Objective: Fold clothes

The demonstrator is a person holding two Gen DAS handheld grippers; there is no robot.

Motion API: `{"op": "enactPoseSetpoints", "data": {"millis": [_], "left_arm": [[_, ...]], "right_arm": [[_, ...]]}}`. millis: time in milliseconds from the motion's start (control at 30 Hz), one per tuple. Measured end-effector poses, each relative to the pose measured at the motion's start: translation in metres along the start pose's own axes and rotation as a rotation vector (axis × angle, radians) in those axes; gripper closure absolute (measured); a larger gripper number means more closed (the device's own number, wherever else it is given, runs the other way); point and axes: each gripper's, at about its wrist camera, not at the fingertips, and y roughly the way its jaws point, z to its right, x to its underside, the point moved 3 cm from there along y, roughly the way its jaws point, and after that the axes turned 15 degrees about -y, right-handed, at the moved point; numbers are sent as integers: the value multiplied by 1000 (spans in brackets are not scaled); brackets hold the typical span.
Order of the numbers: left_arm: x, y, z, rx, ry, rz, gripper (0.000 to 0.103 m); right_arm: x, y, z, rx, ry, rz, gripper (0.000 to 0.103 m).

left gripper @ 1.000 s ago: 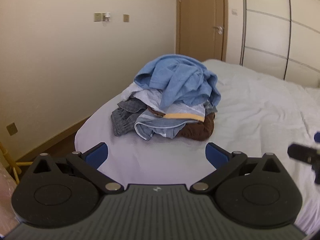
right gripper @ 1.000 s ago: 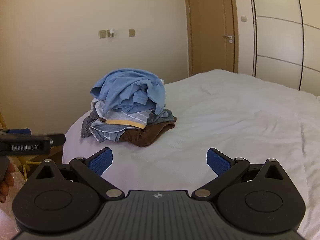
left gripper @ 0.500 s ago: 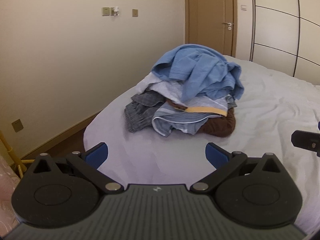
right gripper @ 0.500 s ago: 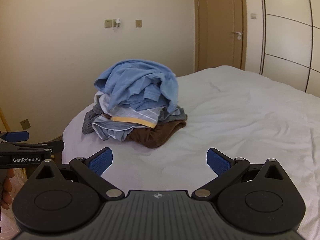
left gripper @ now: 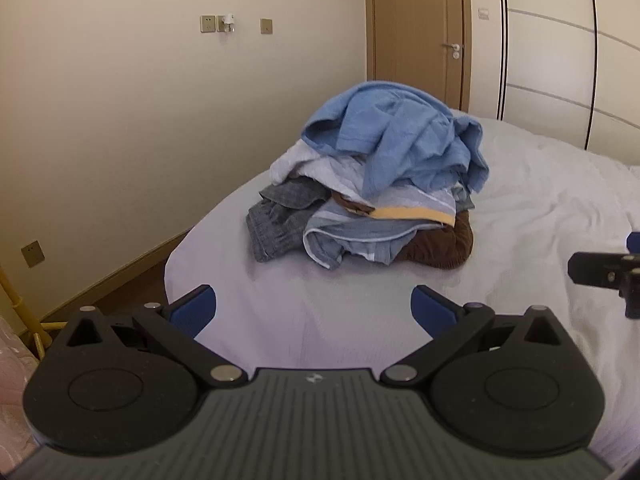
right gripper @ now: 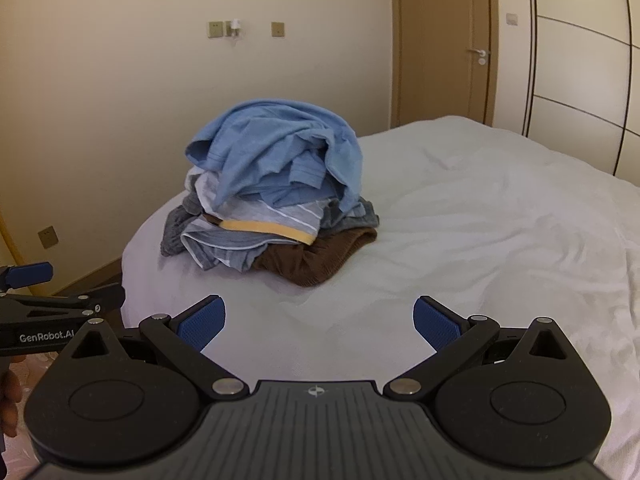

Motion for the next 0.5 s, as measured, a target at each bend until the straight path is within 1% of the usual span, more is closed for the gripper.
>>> {"op": "enactPoseSetpoints", "data": {"millis": [200,500], "left_arm": [[4,1,9,14,20,-33,1],[6,0,15,15,43,-50,1]], "right_arm": [[3,2,7,7,12,-15,0],[7,7,10,7,19,-36,0]]}}
